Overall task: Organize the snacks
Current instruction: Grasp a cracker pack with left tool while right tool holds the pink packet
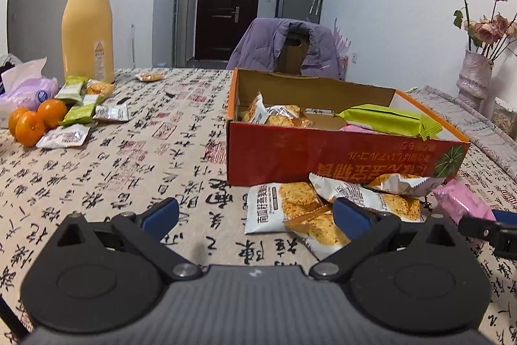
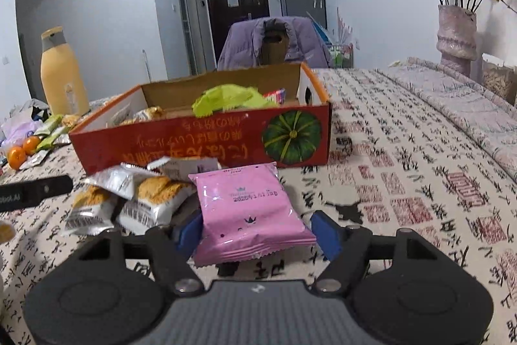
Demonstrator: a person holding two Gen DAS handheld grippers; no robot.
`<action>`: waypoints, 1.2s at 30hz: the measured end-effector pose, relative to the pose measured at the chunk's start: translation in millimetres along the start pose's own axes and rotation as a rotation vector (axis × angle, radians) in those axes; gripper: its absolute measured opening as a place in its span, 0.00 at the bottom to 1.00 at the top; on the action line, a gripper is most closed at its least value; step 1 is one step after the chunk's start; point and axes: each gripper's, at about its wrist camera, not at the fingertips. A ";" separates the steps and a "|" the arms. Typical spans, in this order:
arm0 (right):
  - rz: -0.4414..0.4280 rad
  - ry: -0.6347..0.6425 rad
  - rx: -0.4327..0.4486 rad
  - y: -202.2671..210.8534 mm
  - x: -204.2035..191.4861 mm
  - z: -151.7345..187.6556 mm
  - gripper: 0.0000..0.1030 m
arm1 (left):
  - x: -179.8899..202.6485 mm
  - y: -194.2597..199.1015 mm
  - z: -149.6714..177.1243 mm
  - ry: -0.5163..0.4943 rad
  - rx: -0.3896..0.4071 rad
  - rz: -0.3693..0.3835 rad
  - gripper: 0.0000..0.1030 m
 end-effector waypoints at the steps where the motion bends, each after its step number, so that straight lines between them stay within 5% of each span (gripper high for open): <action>1: 0.003 0.006 0.004 -0.9 0.1 -0.6 0.70 | 0.9 -0.5 -0.4 0.003 -0.011 -0.003 1.00; 11: 0.008 0.010 0.042 -5.9 14.8 -2.0 0.70 | 24.2 -8.2 2.1 0.019 -0.114 0.025 1.00; 23: -0.046 -0.013 0.030 -8.2 20.6 2.4 0.70 | 55.9 -26.1 -3.8 0.032 -0.162 -0.047 0.99; 36: -0.053 -0.020 0.031 -8.2 21.9 2.9 0.70 | 47.3 -24.5 -0.4 0.144 -0.185 0.012 0.81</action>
Point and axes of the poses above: each gripper's, at about its wrist camera, not at the fingertips, and y roughly against the way its jaws point, x to its right, z to its underside, and after that the axes turned 5 degrees about -x, right-handed
